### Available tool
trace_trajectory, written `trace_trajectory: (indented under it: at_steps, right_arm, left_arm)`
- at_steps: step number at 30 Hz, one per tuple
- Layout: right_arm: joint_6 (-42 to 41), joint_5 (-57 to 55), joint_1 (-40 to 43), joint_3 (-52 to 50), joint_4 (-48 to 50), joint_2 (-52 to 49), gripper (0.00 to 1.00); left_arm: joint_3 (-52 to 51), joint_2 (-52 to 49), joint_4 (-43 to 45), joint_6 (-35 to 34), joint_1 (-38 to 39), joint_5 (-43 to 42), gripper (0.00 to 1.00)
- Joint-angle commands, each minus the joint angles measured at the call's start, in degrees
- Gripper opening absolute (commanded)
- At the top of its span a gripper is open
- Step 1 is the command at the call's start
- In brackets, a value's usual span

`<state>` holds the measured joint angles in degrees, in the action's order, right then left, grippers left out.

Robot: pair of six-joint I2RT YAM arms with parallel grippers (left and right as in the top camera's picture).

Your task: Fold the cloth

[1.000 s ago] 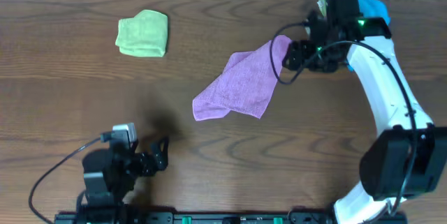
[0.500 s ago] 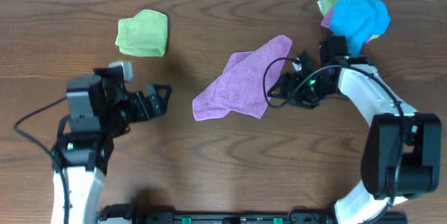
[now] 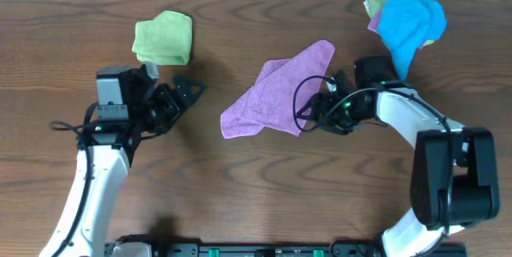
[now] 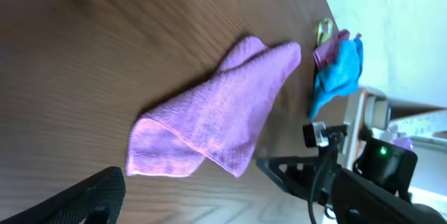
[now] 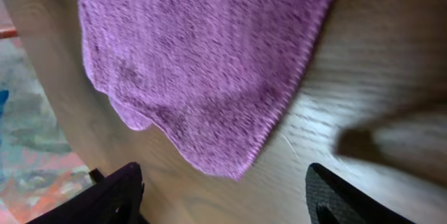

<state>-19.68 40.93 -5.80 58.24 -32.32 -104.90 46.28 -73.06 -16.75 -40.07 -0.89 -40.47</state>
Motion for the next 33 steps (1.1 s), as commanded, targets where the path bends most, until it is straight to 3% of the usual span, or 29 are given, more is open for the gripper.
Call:
trace_trajectory:
  at_steps: [1, 20, 33]
  right_arm:
    - [-2.8, 0.4, -1.8, -0.8, 0.9, -0.2, 0.74]
    - [-4.1, -6.7, -5.9, -1.0, 2.4, -0.2, 0.72]
    - [-7.5, -7.1, -7.2, -4.9, 8.8, -0.2, 0.7]
  left_arm:
    - [1.0, -1.1, 1.2, -1.3, 1.9, -1.5, 0.95]
    - [1.0, -1.2, 4.8, -2.8, 4.4, -1.6, 0.95]
    - [1.0, -1.2, 4.8, -2.8, 4.4, -1.6, 0.95]
